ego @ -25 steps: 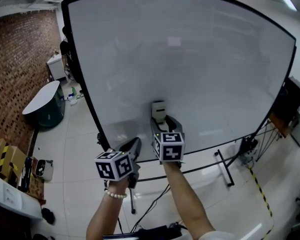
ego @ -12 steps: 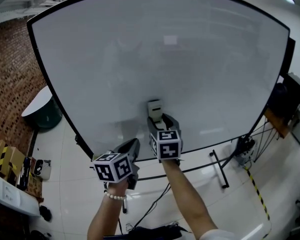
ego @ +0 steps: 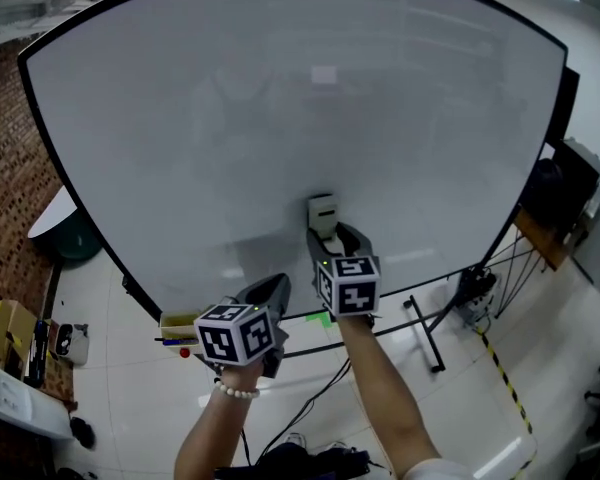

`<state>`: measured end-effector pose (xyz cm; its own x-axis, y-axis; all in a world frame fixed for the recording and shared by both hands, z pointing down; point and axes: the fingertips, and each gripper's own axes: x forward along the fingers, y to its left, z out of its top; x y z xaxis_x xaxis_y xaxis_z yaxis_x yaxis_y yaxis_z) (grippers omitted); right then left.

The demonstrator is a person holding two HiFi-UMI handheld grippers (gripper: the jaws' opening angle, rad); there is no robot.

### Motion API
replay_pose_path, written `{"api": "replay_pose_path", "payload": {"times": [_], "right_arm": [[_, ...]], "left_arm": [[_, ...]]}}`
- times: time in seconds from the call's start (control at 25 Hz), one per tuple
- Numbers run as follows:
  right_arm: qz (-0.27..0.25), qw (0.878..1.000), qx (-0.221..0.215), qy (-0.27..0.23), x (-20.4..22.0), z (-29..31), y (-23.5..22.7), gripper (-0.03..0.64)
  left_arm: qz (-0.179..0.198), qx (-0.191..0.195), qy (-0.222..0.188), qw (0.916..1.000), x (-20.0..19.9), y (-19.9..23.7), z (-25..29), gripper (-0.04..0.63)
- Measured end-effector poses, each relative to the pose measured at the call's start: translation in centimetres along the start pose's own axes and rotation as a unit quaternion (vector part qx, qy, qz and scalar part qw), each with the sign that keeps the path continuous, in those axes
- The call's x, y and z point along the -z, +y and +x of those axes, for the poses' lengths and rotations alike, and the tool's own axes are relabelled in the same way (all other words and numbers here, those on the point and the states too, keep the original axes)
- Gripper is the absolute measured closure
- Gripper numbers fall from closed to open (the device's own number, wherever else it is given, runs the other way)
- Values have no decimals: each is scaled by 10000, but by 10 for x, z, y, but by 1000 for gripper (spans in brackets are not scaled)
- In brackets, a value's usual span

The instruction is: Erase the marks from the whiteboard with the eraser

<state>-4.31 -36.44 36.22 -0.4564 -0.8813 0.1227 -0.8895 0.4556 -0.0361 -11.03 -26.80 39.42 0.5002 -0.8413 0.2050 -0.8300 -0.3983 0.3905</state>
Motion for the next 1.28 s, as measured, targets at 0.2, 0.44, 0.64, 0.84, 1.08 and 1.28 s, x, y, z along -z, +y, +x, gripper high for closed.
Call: {"api": "replay_pose_path", "payload": {"times": [0.2,0.44,0.64,0.84,1.08,1.28], "right_arm": [[56,10000,65,-22,-2,-6,-32,367],[2,10000,-6,2,1,-18,-80,367],[-55,10000,-53,8,0,-30,-144,367],[-168,9996,-225,10,-2,-40,-204,367],[-22,9999,-152,-29,-3,-57,-293,367],[-44,9995,-304,-39,0,-68,-353,365]], "left_arm": [[44,422,180,9989,7,-22,32,607],[126,572,231,9980,16,-63,82,607],[24,390,96,9992,20,-95,126,607],[-41,263,-58,9996,25,-136,168,607],[-27,260,19,9997,41,-191,223,607],[11,347,139,9993,54,-236,267,607]]}}
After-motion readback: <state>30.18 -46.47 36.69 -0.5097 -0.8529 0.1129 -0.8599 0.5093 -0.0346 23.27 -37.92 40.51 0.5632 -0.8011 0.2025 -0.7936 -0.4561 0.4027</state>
